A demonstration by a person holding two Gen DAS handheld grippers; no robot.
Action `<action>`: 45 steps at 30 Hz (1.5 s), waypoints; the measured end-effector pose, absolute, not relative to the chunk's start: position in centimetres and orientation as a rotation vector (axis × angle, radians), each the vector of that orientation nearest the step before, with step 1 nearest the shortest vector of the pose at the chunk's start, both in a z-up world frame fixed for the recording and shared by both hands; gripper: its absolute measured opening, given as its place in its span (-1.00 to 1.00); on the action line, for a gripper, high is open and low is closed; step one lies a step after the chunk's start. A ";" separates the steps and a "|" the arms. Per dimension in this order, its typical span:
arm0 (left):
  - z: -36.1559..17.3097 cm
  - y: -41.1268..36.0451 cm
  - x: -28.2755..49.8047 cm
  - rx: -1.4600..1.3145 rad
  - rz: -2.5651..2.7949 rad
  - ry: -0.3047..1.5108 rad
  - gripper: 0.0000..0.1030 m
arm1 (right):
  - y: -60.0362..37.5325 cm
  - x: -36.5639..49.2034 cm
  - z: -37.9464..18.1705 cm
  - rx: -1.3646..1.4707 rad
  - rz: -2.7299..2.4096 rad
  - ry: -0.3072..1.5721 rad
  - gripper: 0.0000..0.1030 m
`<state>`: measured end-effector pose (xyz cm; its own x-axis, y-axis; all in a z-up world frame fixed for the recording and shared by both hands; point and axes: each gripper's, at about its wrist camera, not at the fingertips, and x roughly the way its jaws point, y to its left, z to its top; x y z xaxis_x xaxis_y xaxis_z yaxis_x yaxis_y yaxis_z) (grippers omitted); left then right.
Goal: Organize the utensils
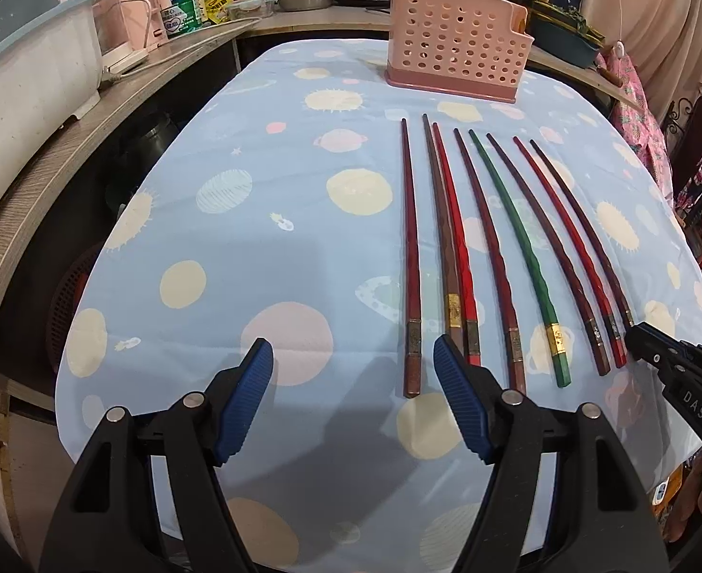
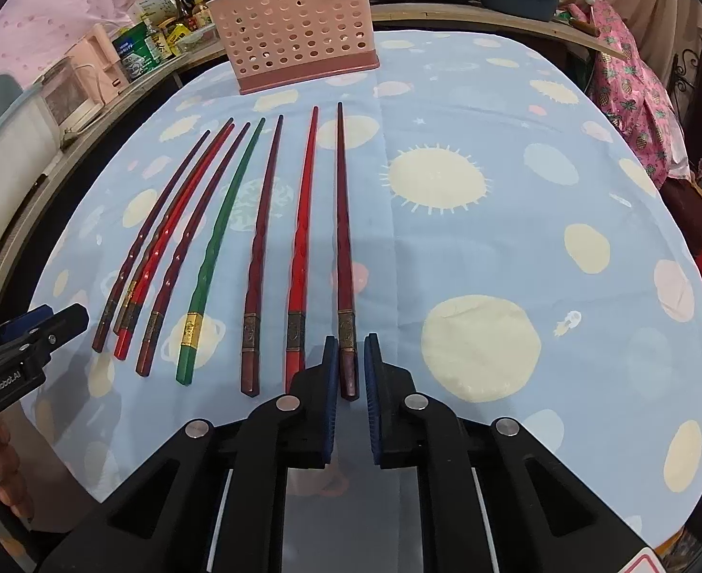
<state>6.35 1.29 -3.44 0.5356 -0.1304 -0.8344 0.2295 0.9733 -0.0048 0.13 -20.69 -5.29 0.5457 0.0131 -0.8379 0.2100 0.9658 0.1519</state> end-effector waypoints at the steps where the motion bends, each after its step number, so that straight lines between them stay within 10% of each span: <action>1: -3.5 1.3 6.4 0.110 -0.216 0.985 0.29 | -20.7 0.2 -5.3 0.247 -0.118 0.989 -0.85; 19: -5.0 1.2 6.9 0.116 -0.198 1.027 0.13 | -20.6 0.1 -5.4 0.242 -0.122 0.983 -0.85; 28: -4.9 1.1 7.5 0.097 -0.218 1.036 -0.78 | -20.7 0.1 -5.4 0.239 -0.121 0.983 -0.85; 45: -1.9 2.8 7.5 0.026 -0.219 1.007 -0.84 | -21.4 -0.1 -2.3 0.258 -0.115 0.916 -0.86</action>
